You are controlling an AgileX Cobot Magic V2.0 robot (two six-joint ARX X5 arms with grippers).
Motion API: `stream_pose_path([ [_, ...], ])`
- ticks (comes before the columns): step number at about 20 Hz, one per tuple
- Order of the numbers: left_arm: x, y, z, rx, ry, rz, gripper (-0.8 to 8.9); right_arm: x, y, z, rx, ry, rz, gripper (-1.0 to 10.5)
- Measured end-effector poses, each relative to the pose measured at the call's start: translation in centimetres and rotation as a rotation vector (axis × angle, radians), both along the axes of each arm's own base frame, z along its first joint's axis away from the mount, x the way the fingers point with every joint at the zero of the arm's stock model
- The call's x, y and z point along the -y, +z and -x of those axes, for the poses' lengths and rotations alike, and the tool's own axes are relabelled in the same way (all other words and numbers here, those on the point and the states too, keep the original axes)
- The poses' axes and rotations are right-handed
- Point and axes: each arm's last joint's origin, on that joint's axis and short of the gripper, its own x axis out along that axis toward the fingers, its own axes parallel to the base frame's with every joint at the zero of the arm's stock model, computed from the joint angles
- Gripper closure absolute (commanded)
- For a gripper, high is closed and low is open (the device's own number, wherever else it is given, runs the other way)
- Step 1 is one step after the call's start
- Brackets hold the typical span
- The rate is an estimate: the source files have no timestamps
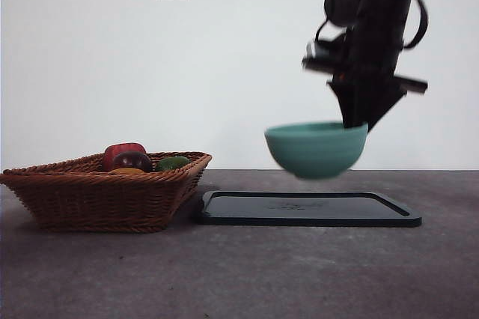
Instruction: Pick up the wifruite, put it on the bowl, pick up the plate, put it on desk
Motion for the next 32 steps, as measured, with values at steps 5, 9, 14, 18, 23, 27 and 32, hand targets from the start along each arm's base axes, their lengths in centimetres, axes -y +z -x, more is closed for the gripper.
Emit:
stream_pose_path([
  [5,0.0,0.0,0.0,0.0,0.0,0.0,2.15,0.3,1.2,3.3,-0.031,0.064,-0.053,9.3],
  [9,0.0,0.0,0.0,0.0,0.0,0.0,2.15,0.9,0.6,8.3,-0.02,0.123,-0.091,9.3],
  [14,0.0,0.0,0.0,0.0,0.0,0.0,2.15,-0.6,-0.4,12.5,0.006,0.206,-0.123,9.3],
  [18,0.0,0.0,0.0,0.0,0.0,0.0,2.16,-2.5,-1.6,13.5,0.015,0.248,-0.137,9.3],
  [23,0.0,0.0,0.0,0.0,0.0,0.0,2.15,-3.1,-3.1,14.0,0.018,0.266,-0.143,9.3],
  [27,0.0,0.0,0.0,0.0,0.0,0.0,2.15,-2.7,-5.9,14.6,-0.01,0.232,-0.138,9.3],
  [32,0.0,0.0,0.0,0.0,0.0,0.0,2.15,-2.5,-7.4,14.9,-0.006,0.183,-0.151,9.3],
])
